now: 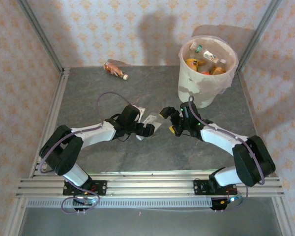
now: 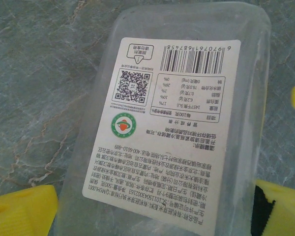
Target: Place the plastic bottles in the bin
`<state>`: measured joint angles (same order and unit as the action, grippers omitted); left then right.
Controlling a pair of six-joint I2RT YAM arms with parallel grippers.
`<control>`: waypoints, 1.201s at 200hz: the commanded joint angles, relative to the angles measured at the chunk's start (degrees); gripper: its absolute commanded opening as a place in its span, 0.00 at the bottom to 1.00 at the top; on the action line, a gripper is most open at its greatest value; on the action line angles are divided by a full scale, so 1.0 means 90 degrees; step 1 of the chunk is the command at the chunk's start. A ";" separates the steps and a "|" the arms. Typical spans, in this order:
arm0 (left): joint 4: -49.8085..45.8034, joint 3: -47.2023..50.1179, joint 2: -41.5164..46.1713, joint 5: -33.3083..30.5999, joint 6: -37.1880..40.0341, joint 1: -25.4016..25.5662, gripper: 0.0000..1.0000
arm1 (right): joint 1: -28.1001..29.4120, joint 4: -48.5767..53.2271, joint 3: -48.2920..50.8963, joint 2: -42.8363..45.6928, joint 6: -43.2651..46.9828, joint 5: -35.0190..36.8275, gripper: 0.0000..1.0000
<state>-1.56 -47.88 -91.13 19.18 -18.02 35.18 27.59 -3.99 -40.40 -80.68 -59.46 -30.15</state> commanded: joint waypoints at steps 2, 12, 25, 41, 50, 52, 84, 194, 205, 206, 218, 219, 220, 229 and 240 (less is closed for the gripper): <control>-0.0402 0.0225 -0.0311 0.0221 -0.0114 0.0007 0.97 | 0.0063 -0.0659 -0.0099 -0.0299 -0.0123 -0.0230 0.99; -0.0378 0.0212 -0.0342 0.0242 -0.0128 0.0007 0.97 | 0.0110 -0.0798 -0.0101 -0.0454 -0.0124 -0.0251 0.99; -0.0357 0.0214 -0.0362 0.0269 -0.0135 0.0007 0.96 | 0.0155 -0.1002 -0.0102 -0.0703 -0.0228 -0.0304 0.99; -0.0403 0.0176 -0.0387 0.0271 -0.0127 0.0007 0.96 | 0.0216 -0.1201 -0.0090 -0.0999 -0.0548 -0.0168 0.99; -0.0426 0.0146 -0.0406 0.0288 -0.0116 0.0005 0.96 | 0.0241 -0.1557 -0.0045 -0.1175 -0.0723 -0.0137 0.99; -0.0430 0.0152 -0.0410 0.0290 -0.0105 0.0007 0.96 | 0.0236 -0.1627 -0.0043 -0.1214 -0.0758 -0.0144 0.99; -0.0423 0.0103 -0.0408 0.0296 -0.0101 0.0017 0.96 | 0.0368 -0.1890 -0.0374 -0.1648 -0.0799 -0.0201 0.89; -0.0697 -0.0446 0.0683 0.0791 -0.0262 0.0017 1.00 | 0.0472 -0.1472 -0.0238 -0.1253 -0.0714 0.0845 0.49; -0.0688 -0.0523 0.1032 0.0884 -0.0256 0.0017 1.00 | 0.0470 -0.1341 -0.0335 -0.1150 -0.0597 0.1018 0.48; -0.0687 -0.0532 0.1077 0.0890 -0.0259 0.0017 1.00 | 0.0469 -0.1332 -0.0345 -0.1136 -0.0584 0.1022 0.47; -0.0667 -0.0583 0.1524 0.0973 -0.0278 0.0017 1.00 | 0.0470 -0.1119 -0.0504 -0.0982 -0.0332 0.1157 0.45; -0.0667 -0.0586 0.1562 0.0974 -0.0280 0.0012 1.00 | 0.0469 -0.1105 -0.0527 -0.0965 -0.0300 0.1165 0.45; -0.0667 -0.0592 0.1601 0.0974 -0.0286 0.0015 1.00 | 0.0469 -0.1083 -0.0538 -0.0946 -0.0270 0.1174 0.45; -0.0646 -0.0614 0.1962 0.0979 -0.0295 0.0007 1.00 | 0.0474 -0.0817 -0.0721 -0.0773 0.0038 0.1230 0.43; -0.0633 -0.0594 0.2433 0.0859 -0.0321 0.0005 1.00 | 0.0470 -0.0280 -0.1032 -0.0528 0.0576 0.1408 0.42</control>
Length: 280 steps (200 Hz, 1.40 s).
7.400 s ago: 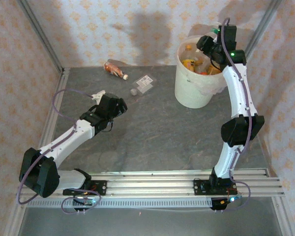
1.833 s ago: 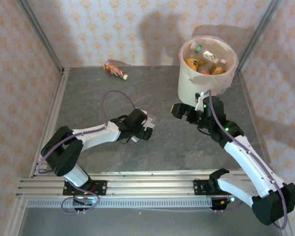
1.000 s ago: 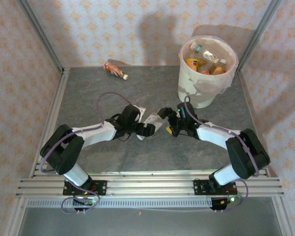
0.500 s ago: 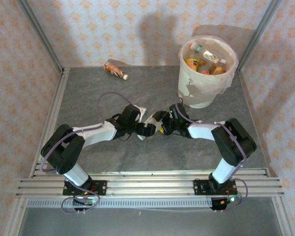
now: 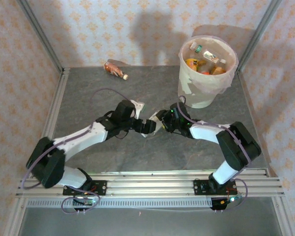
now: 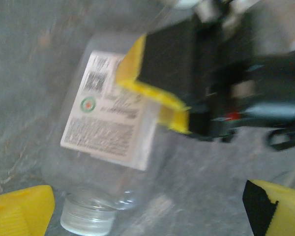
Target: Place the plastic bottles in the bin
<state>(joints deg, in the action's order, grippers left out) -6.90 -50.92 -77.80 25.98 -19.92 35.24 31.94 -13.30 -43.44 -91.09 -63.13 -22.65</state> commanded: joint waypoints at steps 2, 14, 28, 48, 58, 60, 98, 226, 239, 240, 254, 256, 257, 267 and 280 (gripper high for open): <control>-0.0043 -0.0252 0.1030 0.0032 -0.0115 -0.0003 1.00 | -0.0014 0.0853 -0.0753 0.0687 0.1091 0.0611 0.42; -0.0183 -0.0277 0.1520 -0.0836 -0.0315 0.0000 1.00 | -0.0023 0.1500 -0.1184 0.0993 0.1670 0.0826 0.41; -0.0586 -0.0386 0.2025 -0.2444 -0.0718 -0.0008 1.00 | -0.0061 0.2210 -0.1811 0.1281 0.2319 0.0947 0.40; -0.0886 -0.0401 0.2506 -0.3853 -0.1065 -0.0020 1.00 | -0.0256 0.2786 -0.2714 0.1545 0.3027 0.0974 0.40; -0.0910 -0.0356 0.2616 -0.4148 -0.1148 -0.0020 1.00 | -0.0445 0.3006 -0.3189 0.1614 0.3330 0.0977 0.40; -0.0910 -0.0343 0.2630 -0.4193 -0.1146 -0.0020 1.00 | -0.0490 0.3032 -0.3288 0.1615 0.3376 0.0968 0.40; -0.1161 -0.0270 0.2510 -0.4638 -0.1533 -0.0020 1.00 | -0.1656 0.3304 -0.4881 0.1559 0.4193 0.0857 0.40; -0.1514 -0.0168 0.2492 -0.4935 -0.1761 -0.0023 1.00 | -0.3957 0.3252 -0.5377 0.0676 0.5450 0.0223 0.89; -0.1484 -0.0151 0.2492 -0.4932 -0.1776 -0.0027 1.00 | -0.3959 0.3730 -0.5459 0.0812 0.5985 0.0764 0.93; -0.1482 -0.0152 0.2492 -0.4935 -0.1773 -0.0028 1.00 | -0.3959 0.3756 -0.5463 0.0823 0.6016 0.0811 0.93; -0.1415 -0.0126 0.2470 -0.4934 -0.1781 -0.0029 1.00 | -0.3954 0.4036 -0.5518 0.0993 0.6422 0.1380 0.95; -0.1405 -0.0125 0.2465 -0.4939 -0.1773 -0.0029 1.00 | -0.3958 0.4080 -0.5543 0.1010 0.6466 0.1439 0.95; -0.1394 -0.0119 0.2459 -0.4943 -0.1772 -0.0029 1.00 | -0.3954 0.4097 -0.5553 0.1015 0.6487 0.1471 0.95; -0.1392 -0.0129 0.2408 -0.4937 -0.1771 -0.0029 1.00 | -0.3966 0.4337 -0.5706 0.1055 0.6623 0.1870 0.95; -0.1411 -0.0181 0.2321 -0.4916 -0.1776 -0.0039 1.00 | -0.3957 0.4711 -0.5981 0.1014 0.6592 0.2243 0.96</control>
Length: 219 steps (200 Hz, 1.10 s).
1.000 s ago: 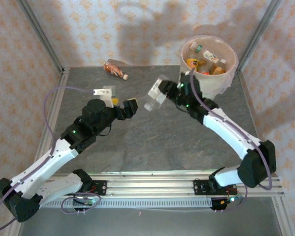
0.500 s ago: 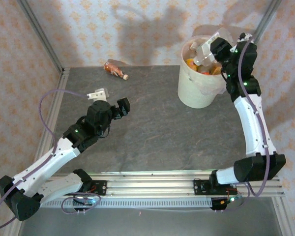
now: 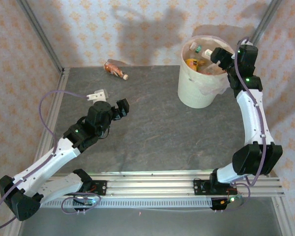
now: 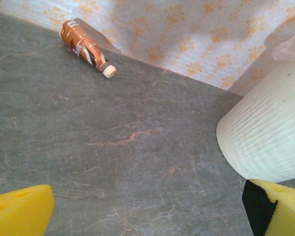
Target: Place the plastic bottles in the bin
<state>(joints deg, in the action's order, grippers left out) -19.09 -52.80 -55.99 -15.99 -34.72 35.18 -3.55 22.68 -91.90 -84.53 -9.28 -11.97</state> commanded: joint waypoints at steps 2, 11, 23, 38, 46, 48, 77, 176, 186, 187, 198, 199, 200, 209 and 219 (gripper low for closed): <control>-0.0061 0.0019 -0.0111 -0.0244 -0.0128 -0.0032 1.00 | -0.0015 0.0764 -0.0645 0.0270 0.0591 0.1063 0.96; -0.0052 0.0007 -0.0164 -0.0216 -0.0136 -0.0032 1.00 | -0.0021 0.0970 -0.0834 0.0196 0.0577 0.0855 0.96; -0.0042 -0.0003 -0.0216 -0.0180 -0.0166 -0.0032 1.00 | -0.0019 0.1278 -0.1146 0.0001 0.0632 0.0060 0.96; -0.0049 0.0006 -0.0259 -0.0188 -0.0194 -0.0032 1.00 | -0.0020 0.1771 -0.1654 -0.0420 0.0563 -0.1023 0.96; -0.0061 0.0007 -0.0264 -0.0200 -0.0197 -0.0032 1.00 | -0.0014 0.1946 -0.1856 -0.0645 0.0435 -0.1410 0.96; -0.0065 0.0004 -0.0271 -0.0207 -0.0198 -0.0032 1.00 | -0.0015 0.1990 -0.1898 -0.0683 0.0406 -0.1472 0.96; -0.0158 0.0026 -0.0261 -0.0242 -0.0219 -0.0032 1.00 | -0.0019 0.2280 -0.2025 -0.1141 0.0092 -0.1721 0.96; -0.0261 0.0026 -0.0469 -0.0382 -0.0414 -0.0041 1.00 | -0.0005 0.2694 -0.2454 -0.1169 -0.0085 -0.1572 0.97; -0.0271 0.0058 -0.0469 -0.0410 -0.0454 -0.0036 1.00 | 0.0004 0.2679 -0.2441 -0.1063 -0.0102 -0.1584 0.97; -0.0271 0.0062 -0.0469 -0.0415 -0.0456 -0.0039 1.00 | 0.0004 0.2672 -0.2433 -0.1050 -0.0097 -0.1582 0.97; -0.0317 0.0083 -0.0471 -0.0479 -0.0504 -0.0041 1.00 | 0.0040 0.2635 -0.2321 -0.0902 -0.0078 -0.1563 0.98; -0.0324 0.0084 -0.0470 -0.0489 -0.0511 -0.0041 1.00 | 0.0047 0.2631 -0.2310 -0.0892 -0.0071 -0.1557 0.98; -0.0327 0.0084 -0.0469 -0.0499 -0.0514 -0.0041 1.00 | 0.0050 0.2619 -0.2300 -0.0877 -0.0067 -0.1554 0.98; -0.0372 0.0075 -0.0469 -0.0569 -0.0545 -0.0045 1.00 | 0.0098 0.2536 -0.2163 -0.0735 -0.0016 -0.1563 0.98; -0.0422 0.0060 -0.0477 -0.0635 -0.0575 -0.0056 1.00 | 0.0145 0.2355 -0.1982 -0.0592 0.0035 -0.1648 0.99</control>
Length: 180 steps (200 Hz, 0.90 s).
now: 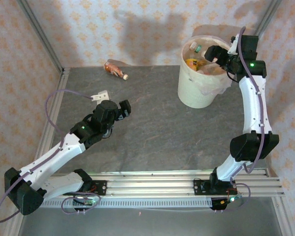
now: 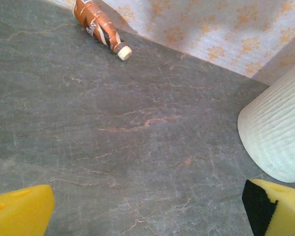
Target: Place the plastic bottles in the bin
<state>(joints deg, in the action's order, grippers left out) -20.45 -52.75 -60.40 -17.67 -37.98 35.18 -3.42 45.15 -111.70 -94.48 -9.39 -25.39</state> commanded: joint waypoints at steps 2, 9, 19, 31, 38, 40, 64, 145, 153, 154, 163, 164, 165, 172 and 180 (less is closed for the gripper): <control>-0.0276 0.0059 0.0012 -0.0456 -0.0214 -0.0060 1.00 | 0.0139 -0.0189 0.0261 0.0543 0.0047 -0.0197 0.99; -0.0284 0.0058 0.0007 -0.0475 -0.0219 -0.0070 1.00 | 0.0160 -0.0309 0.0358 0.0584 0.0067 -0.0338 0.99; -0.0277 0.0050 -0.0005 -0.0462 -0.0243 -0.0076 1.00 | 0.0184 -0.0387 0.0401 0.0571 0.0068 -0.0662 1.00; -0.0277 0.0032 -0.0027 -0.0457 -0.0263 -0.0076 1.00 | 0.0239 -0.0318 0.0314 0.0426 0.0076 -0.0968 1.00; -0.0296 0.0028 -0.0036 -0.0443 -0.0288 -0.0080 1.00 | 0.0298 -0.0212 0.0220 0.0312 0.0108 -0.1063 1.00; -0.0296 0.0021 -0.0037 -0.0435 -0.0291 -0.0088 1.00 | 0.0316 -0.0175 0.0189 0.0282 0.0118 -0.1077 1.00; -0.0369 0.0032 -0.0047 -0.0426 -0.0360 -0.0093 1.00 | 0.0550 0.0197 -0.0090 -0.0068 0.0328 -0.0904 0.99; -0.0761 -0.0137 -0.0317 -0.0528 -0.0724 -0.0247 1.00 | 0.0605 0.0698 -0.0591 -0.0365 0.0351 -0.0296 0.99; -0.0794 -0.0195 -0.0434 -0.0462 -0.0777 -0.0288 1.00 | 0.0605 0.0705 -0.0675 -0.0313 0.0324 -0.0294 0.99; -0.0794 -0.0199 -0.0446 -0.0455 -0.0774 -0.0297 1.00 | 0.0605 0.0706 -0.0680 -0.0303 0.0322 -0.0294 0.99; -0.0777 -0.0258 -0.0577 -0.0384 -0.0763 -0.0319 1.00 | 0.0614 0.0671 -0.0740 -0.0224 0.0275 -0.0332 0.99; -0.0776 -0.0265 -0.0590 -0.0382 -0.0757 -0.0327 1.00 | 0.0614 0.0664 -0.0742 -0.0210 0.0273 -0.0338 0.99; -0.0775 -0.0283 -0.0606 -0.0376 -0.0759 -0.0331 1.00 | 0.0614 0.0661 -0.0742 -0.0198 0.0268 -0.0345 0.99; -0.0787 -0.0342 -0.0707 -0.0361 -0.0744 -0.0338 1.00 | 0.0624 0.0598 -0.0733 -0.0097 0.0230 -0.0405 0.99; -0.0808 -0.0444 -0.0820 -0.0342 -0.0715 -0.0358 1.00 | 0.0648 0.0516 -0.0690 0.0025 0.0192 -0.0503 0.99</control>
<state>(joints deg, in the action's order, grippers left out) -25.41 -53.41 -65.36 -20.03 -43.09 32.56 2.22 50.24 -115.96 -98.48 -7.25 -29.78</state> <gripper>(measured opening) 0.999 0.992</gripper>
